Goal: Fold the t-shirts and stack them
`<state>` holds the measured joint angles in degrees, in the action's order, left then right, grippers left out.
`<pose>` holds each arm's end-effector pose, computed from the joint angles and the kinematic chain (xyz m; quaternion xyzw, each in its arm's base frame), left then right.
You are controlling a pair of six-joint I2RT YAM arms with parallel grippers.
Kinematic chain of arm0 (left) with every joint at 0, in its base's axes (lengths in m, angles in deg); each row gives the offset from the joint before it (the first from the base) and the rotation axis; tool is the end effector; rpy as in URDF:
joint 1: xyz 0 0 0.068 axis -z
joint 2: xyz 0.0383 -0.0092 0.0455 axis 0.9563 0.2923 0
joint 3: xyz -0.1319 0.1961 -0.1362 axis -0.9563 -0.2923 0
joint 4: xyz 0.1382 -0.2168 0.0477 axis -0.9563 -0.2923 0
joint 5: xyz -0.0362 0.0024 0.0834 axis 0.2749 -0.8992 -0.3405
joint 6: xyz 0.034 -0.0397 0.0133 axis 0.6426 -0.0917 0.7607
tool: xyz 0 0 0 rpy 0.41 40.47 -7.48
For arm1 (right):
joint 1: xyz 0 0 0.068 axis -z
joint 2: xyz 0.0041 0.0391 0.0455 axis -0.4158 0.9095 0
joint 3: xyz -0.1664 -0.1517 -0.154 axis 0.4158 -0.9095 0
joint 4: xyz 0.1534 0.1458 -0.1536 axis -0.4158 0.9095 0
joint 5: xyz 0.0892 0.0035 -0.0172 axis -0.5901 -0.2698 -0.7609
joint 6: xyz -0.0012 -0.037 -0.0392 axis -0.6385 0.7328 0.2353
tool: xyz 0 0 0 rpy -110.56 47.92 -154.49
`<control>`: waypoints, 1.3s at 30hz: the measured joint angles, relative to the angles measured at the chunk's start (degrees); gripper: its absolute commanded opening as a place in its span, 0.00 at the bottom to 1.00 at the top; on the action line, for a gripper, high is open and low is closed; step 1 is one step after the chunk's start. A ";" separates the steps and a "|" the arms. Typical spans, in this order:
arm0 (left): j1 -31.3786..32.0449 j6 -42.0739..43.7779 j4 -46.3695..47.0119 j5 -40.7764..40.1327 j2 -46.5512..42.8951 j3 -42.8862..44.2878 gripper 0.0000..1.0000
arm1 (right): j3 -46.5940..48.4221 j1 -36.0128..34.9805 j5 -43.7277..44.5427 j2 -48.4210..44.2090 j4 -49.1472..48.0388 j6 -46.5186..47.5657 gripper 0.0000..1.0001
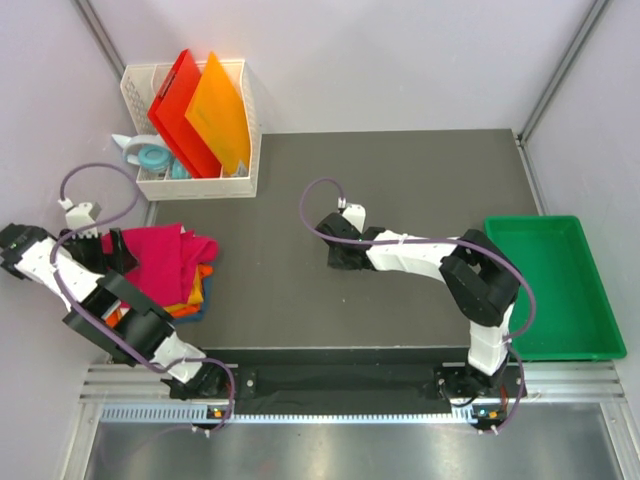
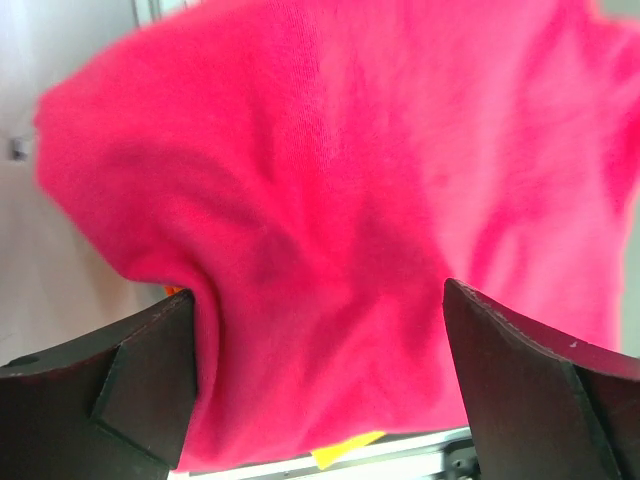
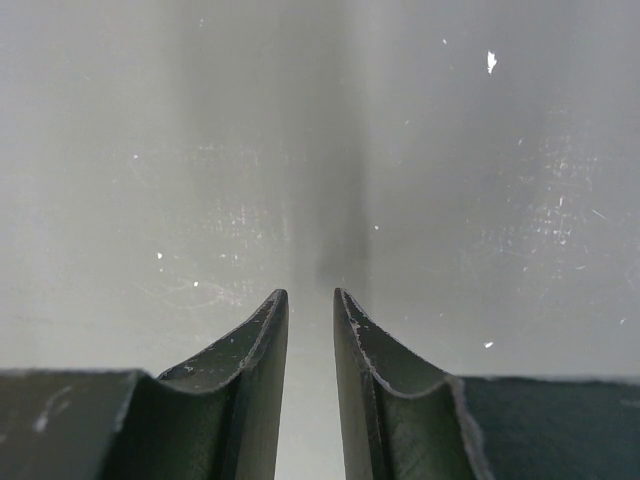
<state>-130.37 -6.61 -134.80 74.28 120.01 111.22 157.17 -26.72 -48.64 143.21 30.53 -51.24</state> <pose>0.1783 0.2375 0.2889 0.0052 0.9361 -0.0763 0.3433 0.2529 0.2960 0.1743 0.0348 0.9448 0.1087 0.3070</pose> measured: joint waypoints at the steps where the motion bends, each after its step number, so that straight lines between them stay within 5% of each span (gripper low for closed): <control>1: -0.31 -0.70 -0.81 1.16 -0.44 1.03 0.99 | 0.00 -0.02 0.00 0.00 0.02 0.00 0.26; 8: -0.33 -9.60 1.60 9.05 -7.63 3.32 0.98 | -0.04 -0.63 -0.02 0.00 0.00 -0.04 0.26; 17: 5.86 -20.68 12.24 6.75 -11.37 -8.85 0.95 | -0.04 -1.18 0.00 -0.02 0.07 -0.04 0.25; 24: 6.60 -22.32 15.93 4.07 -10.51 -11.17 0.75 | -1.16 -1.18 0.00 -0.02 0.11 -0.09 0.25; 33: 7.41 -16.90 18.95 0.76 -7.63 -21.16 0.88 | -1.25 -1.20 0.04 -0.02 0.42 -0.11 0.25; 39: 7.43 -18.95 11.23 4.85 -12.24 -11.08 0.94 | -3.17 -1.22 0.22 -0.37 -1.01 -0.07 0.25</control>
<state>-122.94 -25.56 -123.56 79.13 107.77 100.14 154.00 -27.94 -48.42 142.84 29.53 -51.31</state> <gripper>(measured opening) 0.927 0.256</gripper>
